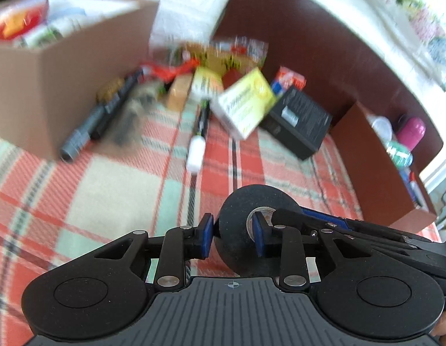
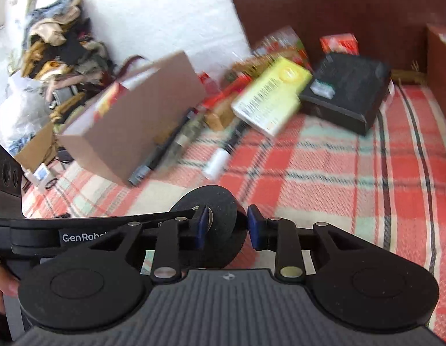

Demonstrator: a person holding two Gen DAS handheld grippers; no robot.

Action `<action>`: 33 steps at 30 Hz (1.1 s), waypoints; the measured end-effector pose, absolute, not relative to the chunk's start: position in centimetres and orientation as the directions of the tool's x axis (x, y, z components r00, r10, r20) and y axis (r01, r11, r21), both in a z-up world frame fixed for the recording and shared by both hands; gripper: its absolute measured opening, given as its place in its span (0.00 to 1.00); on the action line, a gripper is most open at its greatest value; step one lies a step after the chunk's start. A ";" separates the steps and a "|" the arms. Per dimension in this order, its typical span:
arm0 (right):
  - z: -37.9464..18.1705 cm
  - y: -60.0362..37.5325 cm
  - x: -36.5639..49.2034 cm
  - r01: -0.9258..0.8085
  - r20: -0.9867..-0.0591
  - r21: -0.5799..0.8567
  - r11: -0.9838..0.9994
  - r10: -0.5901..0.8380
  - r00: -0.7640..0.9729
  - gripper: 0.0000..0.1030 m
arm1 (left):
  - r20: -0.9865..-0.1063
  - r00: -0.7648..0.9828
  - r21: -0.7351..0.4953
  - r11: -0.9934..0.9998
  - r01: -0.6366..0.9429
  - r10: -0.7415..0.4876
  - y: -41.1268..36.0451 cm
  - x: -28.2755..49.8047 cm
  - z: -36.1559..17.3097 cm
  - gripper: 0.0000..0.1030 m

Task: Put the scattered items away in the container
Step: 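Carry the tape roll with both grippers into the cardboard box and release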

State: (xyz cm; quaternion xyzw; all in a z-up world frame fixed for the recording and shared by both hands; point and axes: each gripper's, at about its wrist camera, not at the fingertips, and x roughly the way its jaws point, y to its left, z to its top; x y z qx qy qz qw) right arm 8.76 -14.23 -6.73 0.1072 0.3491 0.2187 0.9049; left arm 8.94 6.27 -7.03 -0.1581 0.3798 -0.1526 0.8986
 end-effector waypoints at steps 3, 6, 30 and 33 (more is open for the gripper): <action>-4.4 -12.9 8.7 -0.374 -0.543 0.327 0.868 0.497 0.677 0.32 | -0.595 0.716 -0.381 0.912 0.148 -0.365 7.6 8.0 -4.7 0.26; -2.0 -11.1 9.2 -0.432 -0.503 0.302 0.850 0.527 0.685 0.32 | -0.552 0.766 -0.364 0.922 0.134 -0.330 9.5 7.5 -2.4 0.26; 3.2 9.1 23.9 -0.657 -0.469 0.249 0.712 0.682 0.561 0.32 | -0.484 0.865 -0.411 0.907 -0.089 -0.134 29.5 16.8 1.5 0.27; 1.8 10.4 25.4 -0.657 -0.479 0.288 0.697 0.699 0.532 0.33 | -0.532 0.839 -0.423 0.894 -0.148 -0.113 31.5 17.8 0.3 0.60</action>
